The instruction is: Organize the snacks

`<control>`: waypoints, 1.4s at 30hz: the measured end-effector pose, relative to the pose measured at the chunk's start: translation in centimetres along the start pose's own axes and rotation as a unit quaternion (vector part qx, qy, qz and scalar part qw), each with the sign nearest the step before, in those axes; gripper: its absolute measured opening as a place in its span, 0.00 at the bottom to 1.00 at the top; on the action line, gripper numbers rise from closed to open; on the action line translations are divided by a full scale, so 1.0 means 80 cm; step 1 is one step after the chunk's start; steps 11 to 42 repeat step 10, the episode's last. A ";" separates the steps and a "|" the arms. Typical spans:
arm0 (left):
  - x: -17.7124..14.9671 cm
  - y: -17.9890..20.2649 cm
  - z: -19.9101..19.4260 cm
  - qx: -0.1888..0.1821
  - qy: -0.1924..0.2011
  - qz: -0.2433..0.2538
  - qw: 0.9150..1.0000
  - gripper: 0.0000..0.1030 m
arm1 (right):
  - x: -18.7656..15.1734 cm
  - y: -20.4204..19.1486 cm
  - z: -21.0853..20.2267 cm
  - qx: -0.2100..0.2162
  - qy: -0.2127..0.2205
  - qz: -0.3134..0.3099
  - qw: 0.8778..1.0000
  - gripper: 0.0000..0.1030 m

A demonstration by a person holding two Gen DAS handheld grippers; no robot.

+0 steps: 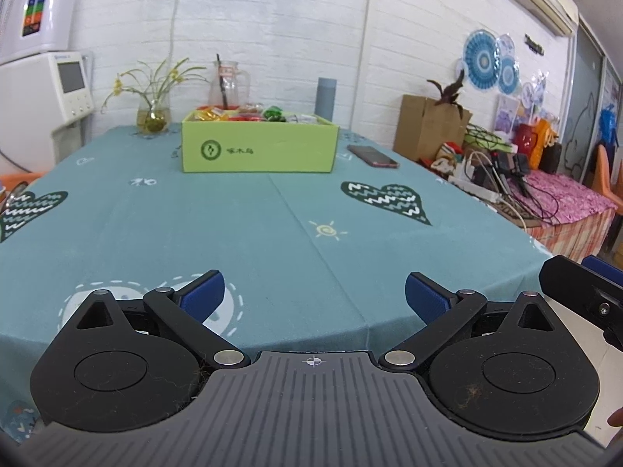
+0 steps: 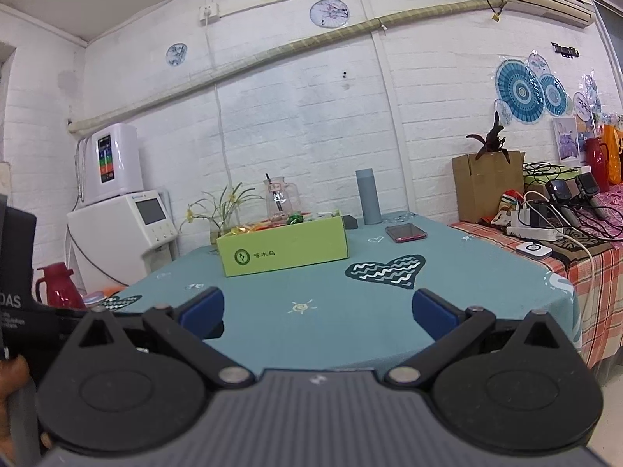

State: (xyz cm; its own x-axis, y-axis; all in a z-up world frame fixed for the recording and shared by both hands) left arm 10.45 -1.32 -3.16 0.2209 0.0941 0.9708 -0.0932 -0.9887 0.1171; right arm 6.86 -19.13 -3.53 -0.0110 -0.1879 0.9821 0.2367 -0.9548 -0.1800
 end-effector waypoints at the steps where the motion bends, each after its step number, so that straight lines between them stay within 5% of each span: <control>1: 0.000 0.000 -0.001 -0.001 0.001 0.000 1.000 0.87 | 0.000 0.001 0.001 0.000 0.000 0.000 1.000 1.00; 42: 0.001 0.000 -0.003 -0.007 0.007 -0.004 1.000 0.84 | -0.002 0.004 0.003 -0.004 -0.003 0.001 1.000 1.00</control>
Point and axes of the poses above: each gripper's, at about its wrist camera, not at the fingertips, and z roughly the way its jaws point, y to its right, x to its top, the point moved 10 cm from there along z, roughly the way its jaws point, and after that the axes turned 14 degrees about y, right-handed, at the moved point
